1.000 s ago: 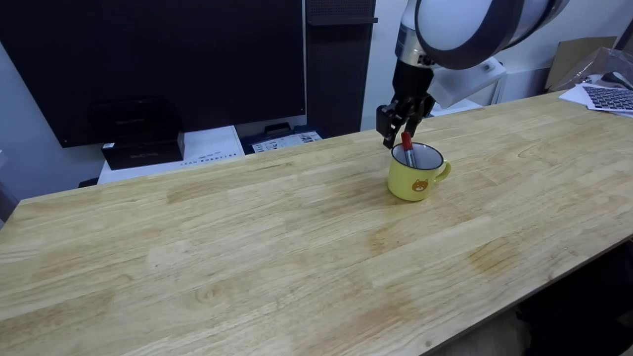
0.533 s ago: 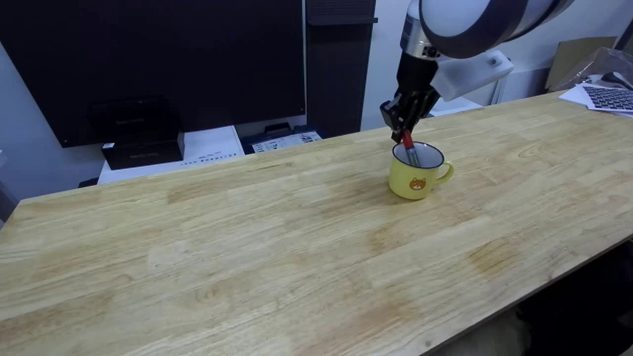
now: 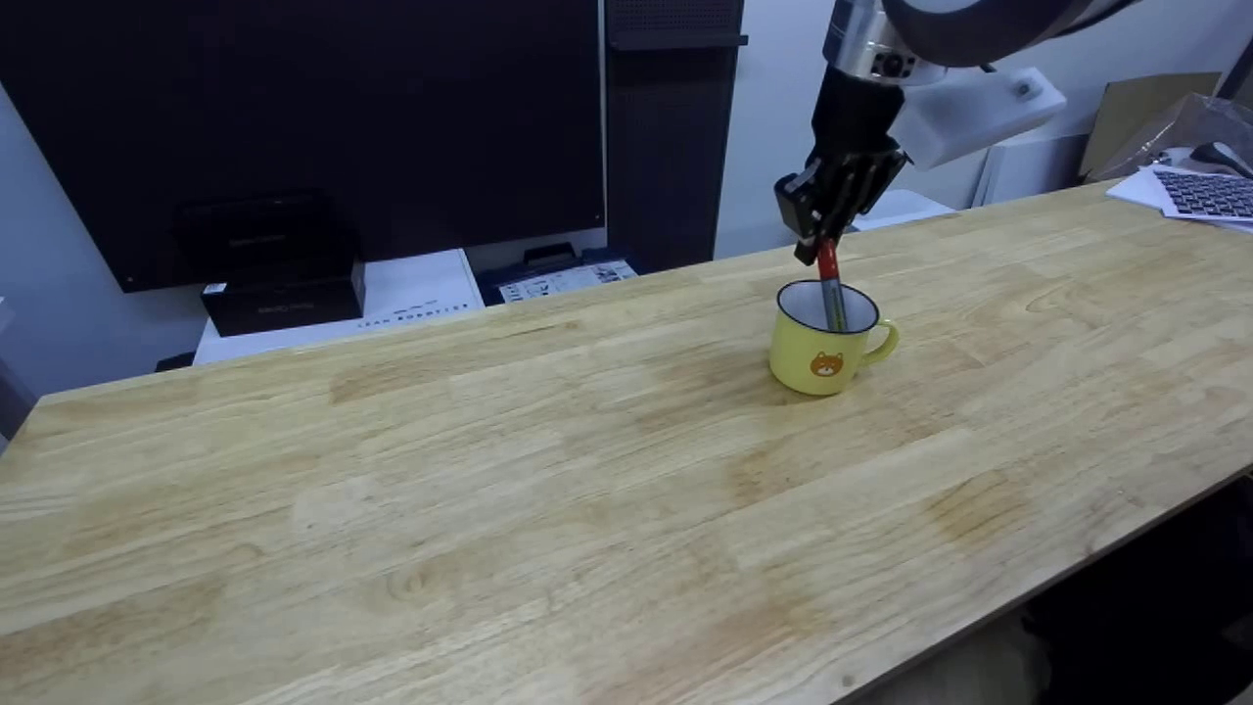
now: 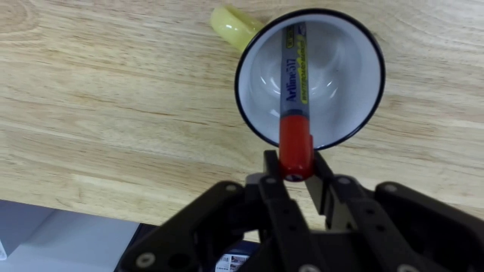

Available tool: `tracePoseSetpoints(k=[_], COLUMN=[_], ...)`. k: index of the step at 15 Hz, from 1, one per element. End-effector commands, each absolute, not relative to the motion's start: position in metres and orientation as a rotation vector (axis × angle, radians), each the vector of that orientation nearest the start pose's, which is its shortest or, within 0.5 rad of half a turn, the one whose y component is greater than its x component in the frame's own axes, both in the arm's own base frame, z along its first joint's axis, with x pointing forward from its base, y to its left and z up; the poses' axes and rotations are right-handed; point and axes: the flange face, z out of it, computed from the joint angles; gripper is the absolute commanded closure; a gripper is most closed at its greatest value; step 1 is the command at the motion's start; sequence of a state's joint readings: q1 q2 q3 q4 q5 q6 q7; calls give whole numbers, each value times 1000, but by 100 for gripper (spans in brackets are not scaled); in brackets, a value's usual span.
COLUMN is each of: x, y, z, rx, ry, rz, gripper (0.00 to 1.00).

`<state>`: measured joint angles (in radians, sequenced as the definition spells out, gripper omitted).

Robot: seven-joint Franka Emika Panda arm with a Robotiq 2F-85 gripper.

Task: Take the red marker out of the yellow mug

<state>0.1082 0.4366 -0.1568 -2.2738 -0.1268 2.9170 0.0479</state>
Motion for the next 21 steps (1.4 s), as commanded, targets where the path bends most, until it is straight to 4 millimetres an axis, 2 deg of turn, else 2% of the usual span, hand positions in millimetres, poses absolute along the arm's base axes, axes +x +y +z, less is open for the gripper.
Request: tracePoseSetpoints(k=[1,5,9,11,14,18,21], x=[544,544,545,542,536,534,539], y=[-24,-39,-65,-78,-94,-103,-110], z=[212,250,290,302,302,277,258], rx=[-3220,-3232,-3238,-3235,-3226,-3157,-3119], ry=[-13,27,93,137,191,242,265], rz=[-366,-431,-462,-423,-285,-37,79], gripper=[94,94,94,94,94,94,94])
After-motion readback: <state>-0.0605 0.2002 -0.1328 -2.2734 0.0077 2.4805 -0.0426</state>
